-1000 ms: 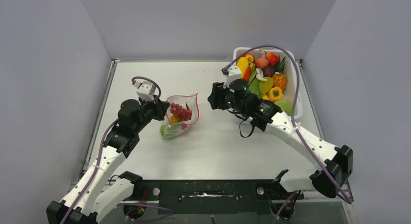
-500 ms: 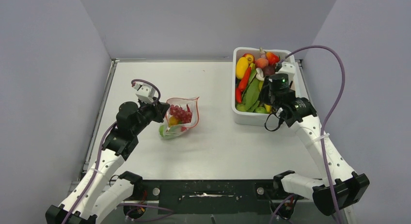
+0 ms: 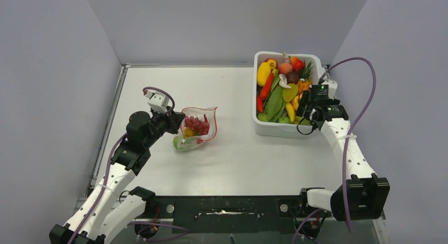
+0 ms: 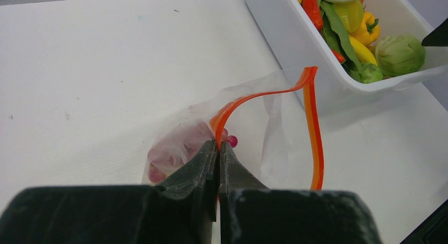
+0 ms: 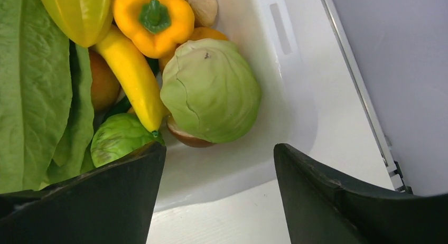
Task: Place the food in the zip-top bag and seal the zipper
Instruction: Pick up the fake vegetable from the bin.
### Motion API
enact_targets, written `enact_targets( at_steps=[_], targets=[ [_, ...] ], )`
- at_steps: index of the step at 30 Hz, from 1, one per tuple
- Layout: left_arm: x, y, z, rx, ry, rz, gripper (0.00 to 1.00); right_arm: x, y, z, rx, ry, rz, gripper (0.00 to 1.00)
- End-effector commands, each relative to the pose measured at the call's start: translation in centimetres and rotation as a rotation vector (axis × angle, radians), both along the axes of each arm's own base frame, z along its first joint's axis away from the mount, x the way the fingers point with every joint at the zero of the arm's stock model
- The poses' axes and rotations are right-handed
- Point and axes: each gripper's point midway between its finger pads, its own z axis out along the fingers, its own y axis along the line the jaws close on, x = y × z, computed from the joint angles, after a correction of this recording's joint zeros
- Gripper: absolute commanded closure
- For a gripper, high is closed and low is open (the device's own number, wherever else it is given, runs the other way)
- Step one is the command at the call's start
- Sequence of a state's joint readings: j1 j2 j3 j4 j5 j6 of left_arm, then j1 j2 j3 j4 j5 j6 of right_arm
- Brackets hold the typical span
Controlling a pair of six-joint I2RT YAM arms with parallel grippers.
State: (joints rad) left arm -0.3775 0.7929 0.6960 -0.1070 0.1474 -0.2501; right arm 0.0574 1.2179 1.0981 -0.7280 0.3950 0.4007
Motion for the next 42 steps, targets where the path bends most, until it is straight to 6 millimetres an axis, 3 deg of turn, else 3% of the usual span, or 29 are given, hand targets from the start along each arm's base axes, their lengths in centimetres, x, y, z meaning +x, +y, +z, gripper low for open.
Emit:
enact_targets(
  at_steps=[1, 5, 8, 24, 30, 37, 42],
  targets=[
    [0.3, -0.2, 2.3, -0.024, -0.087, -0.015, 1.00, 2.7, 0.0, 0.1, 0.001, -0.057, 0.043, 0.22],
    [0.3, -0.2, 2.3, -0.024, -0.086, -0.012, 1.00, 4.0, -0.7, -0.2, -0.022, -0.064, 0.030, 0.19],
    [0.3, -0.1, 2.4, -0.024, -0.088, -0.011, 1.00, 4.4, -1.6, -1.0, -0.046, -0.036, 0.000, 0.10],
    [0.4, 0.0, 2.2, -0.018, -0.086, -0.005, 1.00, 5.5, -2.0, -5.3, -0.009, 0.050, -0.001, 0.01],
    [0.5, 0.0, 2.2, -0.018, -0.086, -0.004, 1.00, 5.5, -2.0, -5.4, -0.017, 0.059, 0.008, 0.08],
    [0.4, 0.1, 2.2, -0.018, -0.089, 0.000, 1.00, 5.2, -2.0, -4.8, -0.021, 0.041, 0.016, 0.30],
    [0.4, 0.1, 2.3, -0.020, -0.089, 0.001, 1.00, 4.8, -2.3, -4.1, -0.053, 0.030, 0.001, 0.33]
  ],
)
